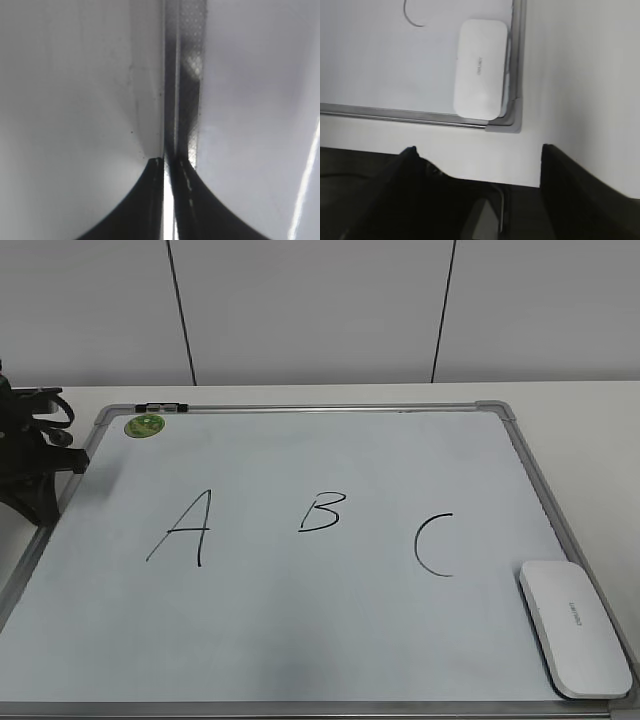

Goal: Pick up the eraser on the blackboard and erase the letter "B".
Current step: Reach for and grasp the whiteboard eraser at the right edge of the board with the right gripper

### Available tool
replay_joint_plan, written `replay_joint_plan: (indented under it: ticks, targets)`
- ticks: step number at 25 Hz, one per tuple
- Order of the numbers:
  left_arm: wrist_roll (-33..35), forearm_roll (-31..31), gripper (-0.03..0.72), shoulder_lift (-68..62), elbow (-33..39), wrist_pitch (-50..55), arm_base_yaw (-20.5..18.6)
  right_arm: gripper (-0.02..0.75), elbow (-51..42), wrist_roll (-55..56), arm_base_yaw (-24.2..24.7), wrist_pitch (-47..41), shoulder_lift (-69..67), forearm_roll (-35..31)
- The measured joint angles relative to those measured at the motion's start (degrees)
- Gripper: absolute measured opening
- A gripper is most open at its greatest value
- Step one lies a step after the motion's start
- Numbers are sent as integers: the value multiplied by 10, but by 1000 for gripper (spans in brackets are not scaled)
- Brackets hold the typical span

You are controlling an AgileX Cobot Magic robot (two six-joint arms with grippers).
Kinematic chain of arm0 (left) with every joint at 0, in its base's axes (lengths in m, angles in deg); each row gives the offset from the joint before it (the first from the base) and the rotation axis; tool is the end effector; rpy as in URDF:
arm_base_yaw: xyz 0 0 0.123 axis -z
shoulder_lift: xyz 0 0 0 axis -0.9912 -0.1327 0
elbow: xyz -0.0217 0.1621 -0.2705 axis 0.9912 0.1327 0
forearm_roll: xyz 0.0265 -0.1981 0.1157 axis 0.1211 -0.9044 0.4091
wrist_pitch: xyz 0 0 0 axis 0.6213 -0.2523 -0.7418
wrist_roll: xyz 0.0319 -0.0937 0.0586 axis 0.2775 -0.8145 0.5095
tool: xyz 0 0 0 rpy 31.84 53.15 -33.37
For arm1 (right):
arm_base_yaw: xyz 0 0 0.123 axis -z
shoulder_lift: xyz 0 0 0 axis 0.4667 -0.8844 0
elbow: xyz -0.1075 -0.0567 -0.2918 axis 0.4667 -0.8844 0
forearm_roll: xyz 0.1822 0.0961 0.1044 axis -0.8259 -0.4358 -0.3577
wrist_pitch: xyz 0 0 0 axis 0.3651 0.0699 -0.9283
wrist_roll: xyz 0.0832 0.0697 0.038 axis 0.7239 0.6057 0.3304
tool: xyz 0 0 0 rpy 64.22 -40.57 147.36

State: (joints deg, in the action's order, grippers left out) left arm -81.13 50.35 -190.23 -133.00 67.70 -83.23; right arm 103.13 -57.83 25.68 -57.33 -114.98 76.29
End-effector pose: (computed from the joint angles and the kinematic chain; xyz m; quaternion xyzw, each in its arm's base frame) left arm 0.4168 -0.0005 0.1399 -0.0270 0.9992 -0.0292 0.0095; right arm 0.0671 0.0165 0.3179 -0.0436 0.9622 0.0609 0.2617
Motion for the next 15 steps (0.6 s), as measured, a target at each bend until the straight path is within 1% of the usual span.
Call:
replay_joint_plan:
  ticks: [3, 7, 11, 15]
  targets:
    - [0, -1, 27, 0, 0, 0, 0, 555, 35, 4, 0, -11, -75, -38]
    - [0, -1, 27, 0, 0, 0, 0, 555, 54, 11, -8, -11, -147, -54]
    - [0, -4, 27, 0, 0, 0, 0, 555, 55, 26, -8, -7, -203, -57]
    - [0, -4, 27, 0, 0, 1, 0, 555, 55, 31, -8, 13, -251, -82]
